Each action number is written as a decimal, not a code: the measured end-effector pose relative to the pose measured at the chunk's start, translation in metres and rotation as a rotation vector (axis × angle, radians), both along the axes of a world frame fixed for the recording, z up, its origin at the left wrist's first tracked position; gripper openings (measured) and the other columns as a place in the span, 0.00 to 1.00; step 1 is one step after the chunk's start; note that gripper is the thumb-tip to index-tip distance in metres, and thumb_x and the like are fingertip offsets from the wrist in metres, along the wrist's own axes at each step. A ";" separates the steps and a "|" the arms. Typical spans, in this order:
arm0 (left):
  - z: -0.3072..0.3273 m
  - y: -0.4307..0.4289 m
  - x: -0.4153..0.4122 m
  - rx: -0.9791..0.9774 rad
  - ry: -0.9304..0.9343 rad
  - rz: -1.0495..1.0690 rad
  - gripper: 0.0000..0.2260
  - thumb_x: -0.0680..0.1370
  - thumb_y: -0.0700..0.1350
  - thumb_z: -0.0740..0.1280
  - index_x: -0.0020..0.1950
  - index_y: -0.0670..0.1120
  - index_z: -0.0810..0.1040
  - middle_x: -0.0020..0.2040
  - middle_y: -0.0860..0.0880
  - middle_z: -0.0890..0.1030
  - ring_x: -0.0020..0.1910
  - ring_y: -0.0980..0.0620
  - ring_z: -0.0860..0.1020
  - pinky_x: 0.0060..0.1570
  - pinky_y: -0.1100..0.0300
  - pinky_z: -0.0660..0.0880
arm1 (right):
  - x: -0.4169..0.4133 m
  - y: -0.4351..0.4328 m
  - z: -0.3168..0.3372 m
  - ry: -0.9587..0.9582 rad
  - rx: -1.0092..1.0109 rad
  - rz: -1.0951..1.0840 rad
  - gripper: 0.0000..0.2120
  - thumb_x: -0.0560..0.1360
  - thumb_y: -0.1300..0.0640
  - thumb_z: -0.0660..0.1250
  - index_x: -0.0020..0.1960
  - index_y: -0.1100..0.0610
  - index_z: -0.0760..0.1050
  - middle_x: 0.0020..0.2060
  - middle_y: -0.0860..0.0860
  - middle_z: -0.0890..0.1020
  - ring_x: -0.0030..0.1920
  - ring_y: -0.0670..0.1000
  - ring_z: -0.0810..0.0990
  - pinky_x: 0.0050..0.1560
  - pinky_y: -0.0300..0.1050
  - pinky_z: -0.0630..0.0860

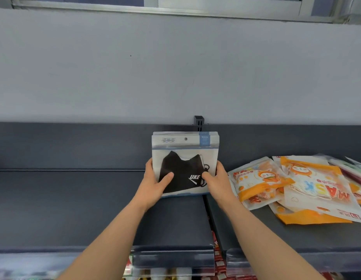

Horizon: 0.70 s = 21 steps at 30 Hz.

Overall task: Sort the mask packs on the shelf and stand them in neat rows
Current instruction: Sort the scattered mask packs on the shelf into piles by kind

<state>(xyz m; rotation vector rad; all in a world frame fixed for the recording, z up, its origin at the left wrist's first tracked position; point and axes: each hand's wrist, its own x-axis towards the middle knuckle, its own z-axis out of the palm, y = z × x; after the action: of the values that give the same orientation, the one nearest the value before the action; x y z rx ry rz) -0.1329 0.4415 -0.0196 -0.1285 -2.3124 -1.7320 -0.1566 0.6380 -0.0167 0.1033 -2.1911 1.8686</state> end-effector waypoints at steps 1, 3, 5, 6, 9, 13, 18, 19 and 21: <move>0.001 0.001 0.001 -0.006 0.001 0.008 0.30 0.79 0.47 0.68 0.75 0.52 0.54 0.63 0.54 0.75 0.61 0.55 0.74 0.61 0.61 0.69 | 0.001 -0.001 0.000 0.014 0.012 0.006 0.24 0.75 0.65 0.63 0.69 0.54 0.67 0.57 0.50 0.79 0.55 0.46 0.78 0.50 0.37 0.75; 0.004 0.002 0.001 -0.027 0.009 0.027 0.29 0.80 0.47 0.66 0.75 0.51 0.55 0.63 0.53 0.75 0.61 0.55 0.74 0.59 0.62 0.68 | 0.002 -0.003 0.003 0.049 0.036 0.027 0.25 0.76 0.65 0.62 0.71 0.52 0.64 0.57 0.48 0.79 0.56 0.44 0.78 0.52 0.37 0.74; 0.007 0.001 0.000 -0.036 0.033 0.051 0.27 0.80 0.47 0.65 0.74 0.49 0.55 0.64 0.52 0.74 0.63 0.54 0.73 0.61 0.60 0.68 | 0.000 -0.003 0.011 0.082 0.048 0.039 0.24 0.77 0.64 0.61 0.71 0.51 0.64 0.56 0.46 0.79 0.54 0.41 0.77 0.51 0.37 0.74; 0.009 0.000 0.000 -0.037 0.042 0.057 0.27 0.80 0.47 0.66 0.74 0.49 0.55 0.65 0.52 0.73 0.64 0.53 0.72 0.63 0.59 0.68 | -0.002 -0.003 0.015 0.091 0.053 0.043 0.24 0.77 0.64 0.60 0.71 0.51 0.64 0.56 0.46 0.79 0.53 0.40 0.77 0.49 0.36 0.73; 0.005 -0.002 0.000 -0.044 0.005 0.055 0.30 0.79 0.49 0.67 0.75 0.52 0.55 0.67 0.53 0.71 0.67 0.52 0.70 0.68 0.54 0.67 | -0.002 -0.002 0.015 0.029 0.040 0.084 0.23 0.79 0.62 0.59 0.73 0.51 0.63 0.57 0.47 0.78 0.51 0.39 0.76 0.46 0.35 0.72; 0.002 -0.001 0.003 -0.032 -0.030 0.033 0.32 0.79 0.48 0.67 0.77 0.55 0.51 0.68 0.55 0.70 0.67 0.53 0.70 0.65 0.59 0.67 | 0.003 -0.005 0.009 -0.005 0.023 0.174 0.26 0.79 0.62 0.60 0.74 0.47 0.58 0.56 0.43 0.76 0.51 0.36 0.76 0.42 0.29 0.74; 0.001 -0.005 0.002 -0.044 -0.022 0.051 0.35 0.76 0.53 0.69 0.76 0.59 0.51 0.69 0.54 0.70 0.69 0.52 0.69 0.69 0.52 0.67 | 0.000 -0.002 0.010 0.033 0.021 0.145 0.30 0.78 0.65 0.59 0.75 0.47 0.55 0.59 0.46 0.76 0.54 0.39 0.75 0.46 0.32 0.73; 0.000 -0.005 0.002 -0.041 -0.043 0.049 0.36 0.76 0.54 0.70 0.76 0.58 0.51 0.69 0.53 0.70 0.69 0.51 0.69 0.69 0.52 0.66 | 0.000 -0.002 0.008 0.015 0.039 0.159 0.29 0.79 0.63 0.59 0.75 0.47 0.54 0.61 0.46 0.75 0.54 0.39 0.75 0.46 0.31 0.72; -0.002 -0.004 0.001 -0.021 -0.075 0.043 0.35 0.78 0.51 0.68 0.77 0.54 0.50 0.67 0.52 0.72 0.66 0.51 0.71 0.65 0.57 0.67 | 0.001 -0.002 0.003 -0.017 0.088 0.172 0.27 0.81 0.58 0.59 0.75 0.47 0.53 0.61 0.44 0.74 0.51 0.35 0.73 0.44 0.30 0.69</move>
<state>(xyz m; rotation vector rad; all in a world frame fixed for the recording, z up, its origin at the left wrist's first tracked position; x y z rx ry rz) -0.1319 0.4370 -0.0217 -0.0176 -2.3687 -1.7207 -0.1560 0.6362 -0.0139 0.3030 -2.3427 1.8655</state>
